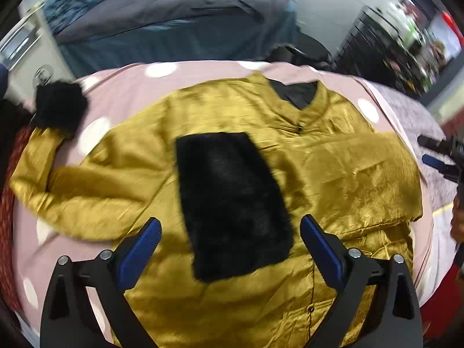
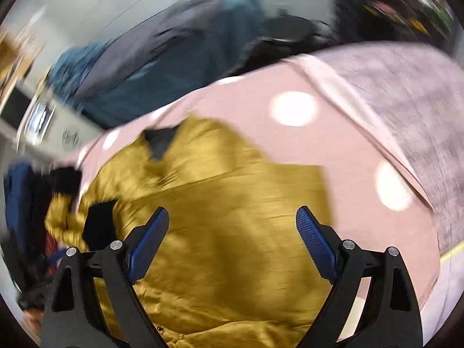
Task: Fold large clothes
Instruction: 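Lay the fur-cuffed sleeve across the jacket front and open the right gripper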
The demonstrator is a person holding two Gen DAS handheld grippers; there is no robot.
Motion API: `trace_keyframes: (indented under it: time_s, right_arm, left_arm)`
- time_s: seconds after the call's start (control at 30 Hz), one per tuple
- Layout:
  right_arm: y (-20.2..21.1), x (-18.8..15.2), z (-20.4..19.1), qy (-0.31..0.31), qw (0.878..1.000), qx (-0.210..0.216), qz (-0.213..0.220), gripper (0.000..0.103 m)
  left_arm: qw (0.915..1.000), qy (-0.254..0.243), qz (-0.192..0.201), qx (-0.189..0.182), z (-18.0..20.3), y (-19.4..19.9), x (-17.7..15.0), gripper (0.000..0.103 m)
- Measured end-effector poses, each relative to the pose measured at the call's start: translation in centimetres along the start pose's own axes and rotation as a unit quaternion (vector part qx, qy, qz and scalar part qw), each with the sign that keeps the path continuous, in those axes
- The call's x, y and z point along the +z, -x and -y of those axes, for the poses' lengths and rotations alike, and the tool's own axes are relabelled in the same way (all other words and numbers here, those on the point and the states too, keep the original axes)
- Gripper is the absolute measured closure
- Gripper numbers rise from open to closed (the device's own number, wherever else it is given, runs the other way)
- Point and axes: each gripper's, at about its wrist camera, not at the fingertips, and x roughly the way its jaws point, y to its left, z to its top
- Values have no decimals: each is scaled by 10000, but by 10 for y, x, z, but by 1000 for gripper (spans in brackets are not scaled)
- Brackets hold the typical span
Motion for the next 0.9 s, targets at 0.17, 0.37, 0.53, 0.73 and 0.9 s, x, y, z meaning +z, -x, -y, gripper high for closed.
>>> trace_keyframes:
  time_s: [0.17, 0.37, 0.53, 0.73, 0.9]
  right_arm:
    - [-24, 5, 101, -1379, 9881, 425, -535, 15]
    - [-76, -5, 109, -1708, 9693, 1454, -1006, 27]
    - [-84, -2, 85, -1715, 9634, 1825, -953, 71]
    - [-9, -8, 57, -607, 9964, 465, 378, 93]
    - [-22, -28, 59, -149, 9982, -561, 150, 93]
  left_arm:
    - [9950, -560, -733, 381, 30, -57, 5, 18]
    - [9867, -405, -1398, 719, 25, -104, -7, 15]
    - [9854, -347, -1512, 709, 28, -112, -4, 13]
    - [9890, -119, -1368, 556, 24, -112, -5, 11]
    - [9892, -140, -1319, 628, 31, -118, -10, 6]
